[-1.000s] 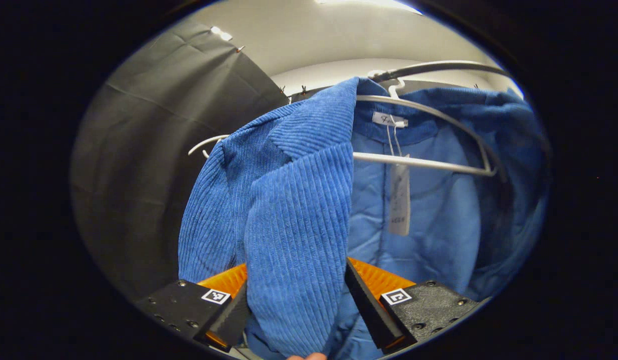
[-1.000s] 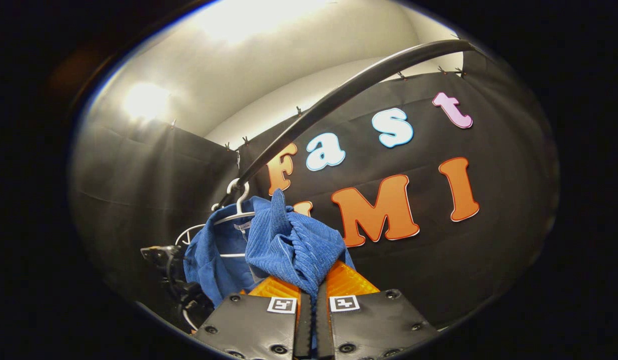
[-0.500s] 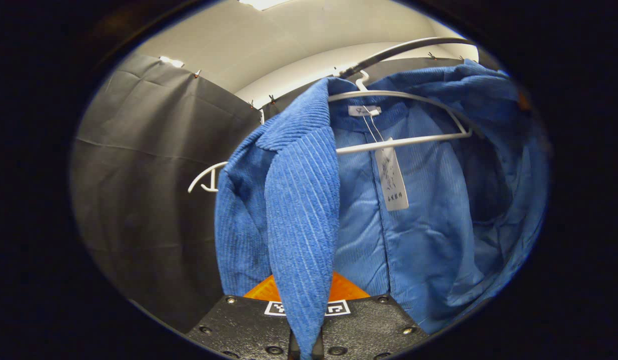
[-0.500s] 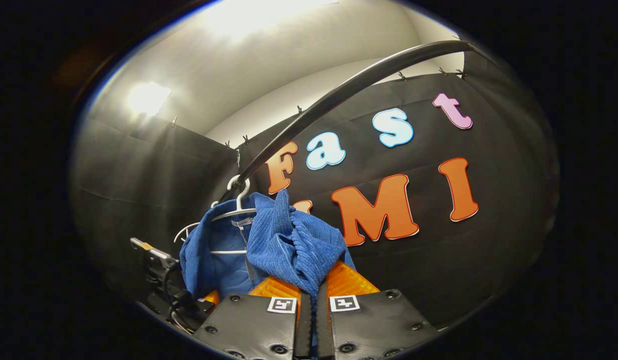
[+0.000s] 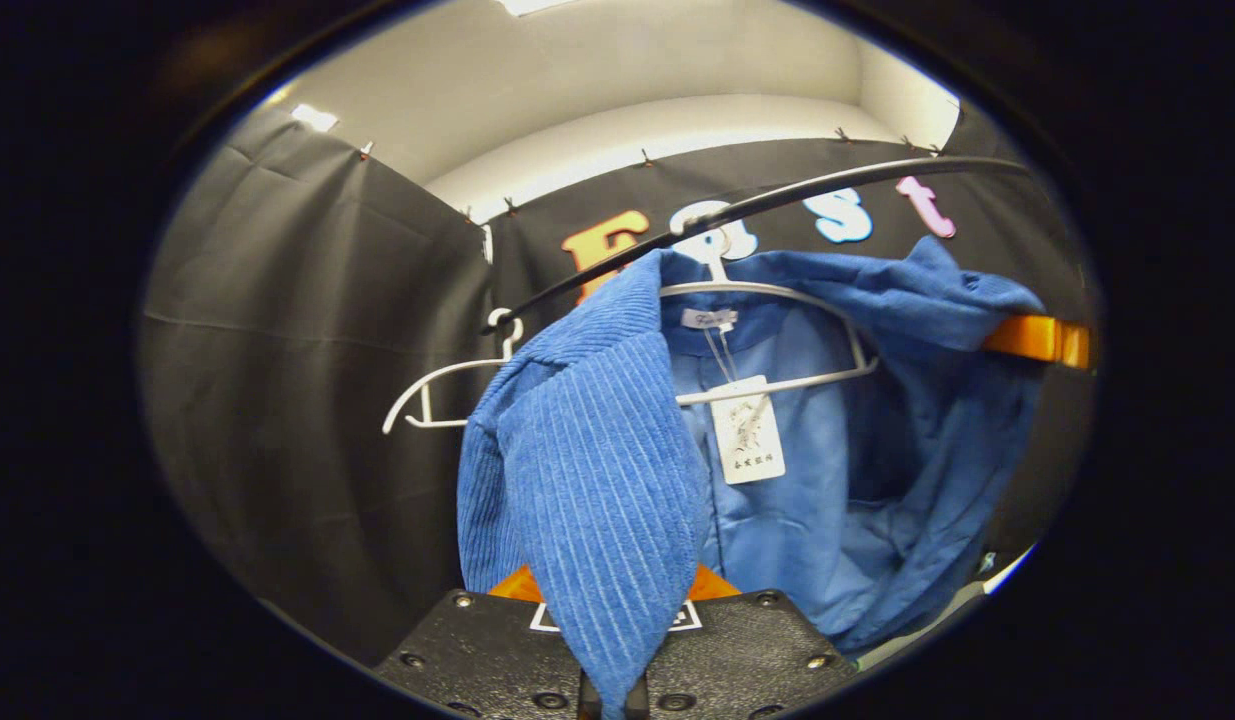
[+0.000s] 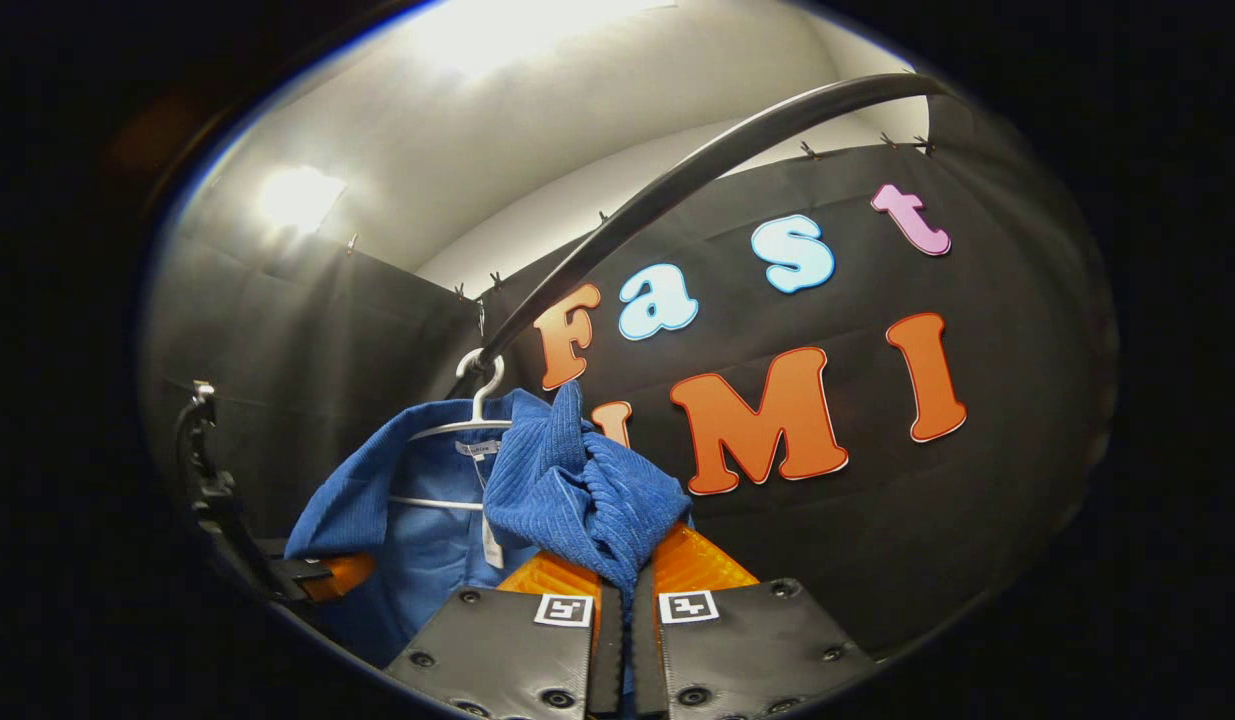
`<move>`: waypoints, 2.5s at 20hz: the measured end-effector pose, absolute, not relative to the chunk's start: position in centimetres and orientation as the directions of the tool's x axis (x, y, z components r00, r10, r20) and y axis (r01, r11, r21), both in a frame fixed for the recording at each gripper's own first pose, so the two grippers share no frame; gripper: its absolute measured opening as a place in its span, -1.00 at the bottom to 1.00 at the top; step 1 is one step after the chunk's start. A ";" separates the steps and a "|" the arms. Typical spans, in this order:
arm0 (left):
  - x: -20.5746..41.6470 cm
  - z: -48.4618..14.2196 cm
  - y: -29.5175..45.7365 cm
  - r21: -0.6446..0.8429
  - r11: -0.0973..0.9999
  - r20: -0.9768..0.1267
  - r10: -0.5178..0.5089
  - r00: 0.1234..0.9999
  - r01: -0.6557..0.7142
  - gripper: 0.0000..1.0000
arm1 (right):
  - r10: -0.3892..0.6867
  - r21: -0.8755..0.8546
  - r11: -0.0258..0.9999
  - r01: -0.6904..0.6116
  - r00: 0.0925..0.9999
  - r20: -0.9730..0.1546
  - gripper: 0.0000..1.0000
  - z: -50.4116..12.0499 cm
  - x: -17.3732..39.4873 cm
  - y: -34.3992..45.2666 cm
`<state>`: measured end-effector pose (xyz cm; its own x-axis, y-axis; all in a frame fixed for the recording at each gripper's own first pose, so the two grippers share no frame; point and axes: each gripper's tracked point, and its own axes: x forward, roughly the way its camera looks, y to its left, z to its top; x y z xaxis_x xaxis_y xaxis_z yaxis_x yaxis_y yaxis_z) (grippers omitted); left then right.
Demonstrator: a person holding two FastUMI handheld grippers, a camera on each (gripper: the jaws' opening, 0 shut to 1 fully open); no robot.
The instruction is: Grasp the clothes on the hanger with both hands and then place them into the laundry hamper below.
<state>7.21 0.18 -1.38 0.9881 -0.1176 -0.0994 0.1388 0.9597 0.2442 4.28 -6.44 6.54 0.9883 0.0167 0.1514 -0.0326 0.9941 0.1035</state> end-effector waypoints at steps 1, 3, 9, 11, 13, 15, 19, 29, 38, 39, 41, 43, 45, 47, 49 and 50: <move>7.0 -0.8 0.3 0.225 0.960 -0.104 -0.144 0.984 0.164 -0.92 | 0.018 0.106 0.994 -0.034 0.988 0.151 -0.78 6.5 4.3 -6.3; 6.2 0.3 0.0 0.196 0.957 -0.102 -0.199 0.975 0.215 -0.91 | 0.019 0.112 0.993 -0.036 0.989 0.149 -0.78 6.4 4.5 -6.3; 5.2 4.1 -0.2 0.089 0.958 -0.050 -0.269 0.962 0.272 -0.91 | 0.015 0.120 0.992 -0.033 0.990 0.142 -0.78 6.1 4.6 -6.5; 5.2 6.4 0.2 0.084 0.963 -0.011 -0.257 0.966 0.257 -0.91 | 0.011 0.121 0.992 -0.029 0.990 0.143 -0.78 6.1 4.6 -6.7; 5.5 8.8 1.6 0.144 0.969 0.025 -0.206 0.978 0.200 -0.91 | 0.009 0.122 0.992 -0.027 0.989 0.145 -0.78 6.2 4.5 -6.8; 6.3 11.8 2.9 0.220 0.966 0.076 -0.154 0.985 0.134 -0.91 | 0.008 0.121 0.992 -0.026 0.988 0.151 -0.78 6.5 4.5 -6.8; 8.7 17.0 4.2 0.312 0.948 0.156 -0.121 0.980 0.068 -0.90 | 0.011 0.115 0.993 -0.030 0.987 0.163 -0.78 7.0 4.3 -6.6; 18.0 23.0 10.7 0.383 0.923 0.215 -0.048 0.975 -0.039 -0.90 | 0.017 0.117 0.992 -0.039 0.983 0.183 -0.79 7.8 4.3 -6.4; 25.1 15.2 16.1 0.372 0.928 0.092 -0.014 0.996 -0.022 -0.89 | -0.007 0.096 0.995 -0.011 0.982 0.188 -0.79 8.1 4.7 -6.6; 25.4 13.8 16.4 0.351 0.936 0.074 -0.009 0.997 -0.018 -0.89 | -0.006 0.094 0.996 -0.011 0.983 0.185 -0.79 8.0 5.0 -6.6; 25.6 11.5 16.8 0.307 0.952 0.048 -0.001 0.999 -0.013 -0.89 | -0.006 0.089 0.996 -0.010 0.984 0.181 -0.79 8.0 5.3 -6.5; 25.3 9.5 17.0 0.281 0.960 0.030 0.002 1.000 -0.011 -0.89 | -0.010 0.082 0.997 -0.005 0.984 0.180 -0.79 8.0 5.4 -6.3; 24.9 7.9 17.4 0.267 0.964 0.015 0.013 1.000 -0.017 -0.89 | -0.006 0.080 0.997 -0.008 0.984 0.176 -0.79 8.0 5.6 -6.2; 24.2 6.9 17.6 0.247 0.969 0.019 0.019 1.000 -0.024 -0.89 | -0.008 0.076 0.997 -0.005 0.985 0.174 -0.79 8.0 5.8 -6.1; 23.5 5.9 17.4 0.240 0.971 0.018 0.018 1.000 -0.022 -0.89 | -0.014 0.073 0.997 0.001 0.983 0.181 -0.79 8.2 6.0 -6.2; 23.1 5.6 17.4 0.243 0.970 0.021 0.019 1.000 -0.024 -0.89 | -0.017 0.073 0.997 0.004 0.983 0.183 -0.79 8.4 5.9 -6.3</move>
